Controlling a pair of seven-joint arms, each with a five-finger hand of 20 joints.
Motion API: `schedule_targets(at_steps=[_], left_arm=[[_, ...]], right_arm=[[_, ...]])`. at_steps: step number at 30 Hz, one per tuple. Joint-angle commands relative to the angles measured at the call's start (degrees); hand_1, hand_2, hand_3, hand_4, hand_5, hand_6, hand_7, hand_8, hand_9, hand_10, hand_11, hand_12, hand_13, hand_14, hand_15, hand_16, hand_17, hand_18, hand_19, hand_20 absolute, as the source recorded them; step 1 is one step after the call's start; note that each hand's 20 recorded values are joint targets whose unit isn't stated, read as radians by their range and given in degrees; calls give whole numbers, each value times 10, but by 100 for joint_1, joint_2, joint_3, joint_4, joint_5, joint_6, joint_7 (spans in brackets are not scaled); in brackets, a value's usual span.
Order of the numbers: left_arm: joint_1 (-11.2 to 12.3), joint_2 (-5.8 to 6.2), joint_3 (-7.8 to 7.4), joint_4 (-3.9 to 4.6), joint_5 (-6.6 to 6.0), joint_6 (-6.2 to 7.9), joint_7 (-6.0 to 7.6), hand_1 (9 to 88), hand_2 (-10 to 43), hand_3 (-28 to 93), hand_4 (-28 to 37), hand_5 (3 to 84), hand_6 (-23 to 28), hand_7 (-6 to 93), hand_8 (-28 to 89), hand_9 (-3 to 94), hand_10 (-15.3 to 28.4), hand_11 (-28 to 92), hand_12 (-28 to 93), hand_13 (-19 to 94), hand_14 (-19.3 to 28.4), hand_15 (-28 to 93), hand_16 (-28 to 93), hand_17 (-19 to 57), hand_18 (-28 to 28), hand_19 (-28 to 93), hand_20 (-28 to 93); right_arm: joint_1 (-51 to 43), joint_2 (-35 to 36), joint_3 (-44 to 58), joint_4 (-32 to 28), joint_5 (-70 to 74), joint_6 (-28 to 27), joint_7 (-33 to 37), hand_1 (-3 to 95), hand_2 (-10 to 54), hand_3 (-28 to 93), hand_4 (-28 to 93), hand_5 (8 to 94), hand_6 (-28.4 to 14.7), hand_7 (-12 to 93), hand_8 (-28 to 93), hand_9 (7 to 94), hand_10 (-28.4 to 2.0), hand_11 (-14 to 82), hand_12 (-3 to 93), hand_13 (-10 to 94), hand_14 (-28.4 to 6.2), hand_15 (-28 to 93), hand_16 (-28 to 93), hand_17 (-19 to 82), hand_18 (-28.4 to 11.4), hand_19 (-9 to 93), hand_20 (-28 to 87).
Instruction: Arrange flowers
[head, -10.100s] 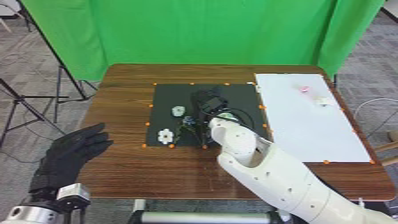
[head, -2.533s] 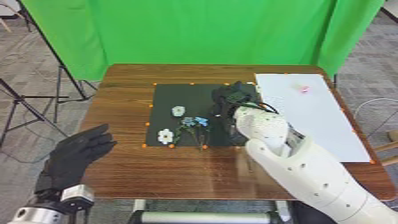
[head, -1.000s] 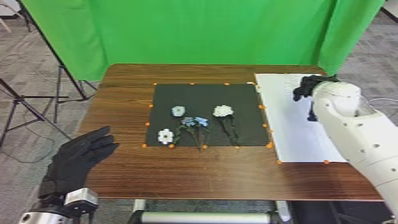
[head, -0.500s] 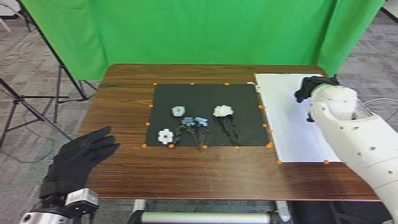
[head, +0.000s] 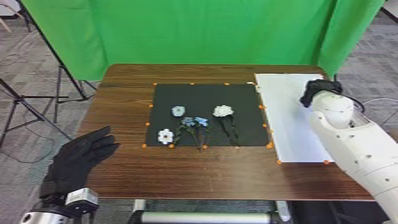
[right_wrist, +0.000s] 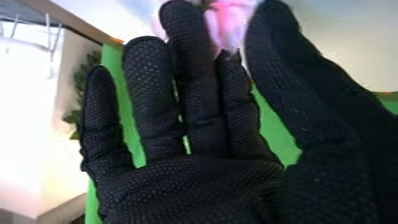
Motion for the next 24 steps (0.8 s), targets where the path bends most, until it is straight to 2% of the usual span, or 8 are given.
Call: schedule_targets(at_steps=[1,9,10,11,12,14,16,24], left_arm=[[44,108,31,15,-42,-10,43,265,57,821,-144,449,138,132,-82,387,220,349,92,289,284,570,-118,-93,219,571,158],[44,125,69,23,-48,-16,57,265,57,822,-143,450,137,132,-82,388,219,349,93,289,284,570,-118,-93,219,572,158],[48,234,99,35,-116,18,139,265,56,823,-143,449,137,132,-82,388,219,349,93,289,284,570,-118,-93,219,572,158],[5,212,128,44,-120,26,107,265,57,823,-143,449,137,133,-82,388,220,349,93,289,284,570,-118,-93,219,572,158],[60,262,138,37,-168,61,197,265,56,823,-143,450,137,133,-82,388,220,349,92,289,284,570,-118,-93,219,572,158],[72,220,108,36,-105,20,142,264,57,823,-143,450,138,132,-83,388,220,349,92,289,284,570,-118,-93,219,571,158],[75,289,153,43,-174,66,225,265,57,823,-143,450,138,132,-82,388,220,349,92,289,284,570,-118,-93,219,571,158],[82,222,119,33,-96,46,135,264,57,823,-143,450,137,133,-82,388,220,348,93,289,284,570,-118,-93,218,572,158]], right_arm=[[-258,93,6,84,-203,304,254,515,-95,755,-283,648,23,491,-7,794,-45,285,406,601,-24,683,356,164,-218,730,356],[-362,346,-202,-198,36,1159,245,526,-95,775,-283,732,24,463,52,862,-44,264,444,672,-27,655,397,197,-234,744,362],[-349,468,-324,-285,58,1301,298,527,-95,778,-283,735,22,462,56,863,-46,264,445,675,-30,655,397,198,-236,745,363],[-336,540,-399,-366,87,1453,369,528,-95,780,-283,737,21,460,58,865,-47,264,446,676,-30,655,397,200,-238,745,364],[-237,518,-483,-365,150,1581,394,527,-95,782,-283,743,18,448,71,868,-50,262,449,677,-31,653,399,201,-240,745,364],[-170,520,-524,-435,227,1768,368,527,-95,785,-283,746,18,442,78,869,-51,260,451,679,-34,653,399,202,-241,746,365],[-83,577,-632,-476,205,1910,341,528,-95,788,-283,749,17,440,78,869,-51,260,453,680,-34,654,399,202,-241,746,365],[-12,684,-777,-755,419,2186,446,527,-95,793,-283,750,16,436,89,873,-53,256,454,681,-35,654,401,203,-244,747,367]])
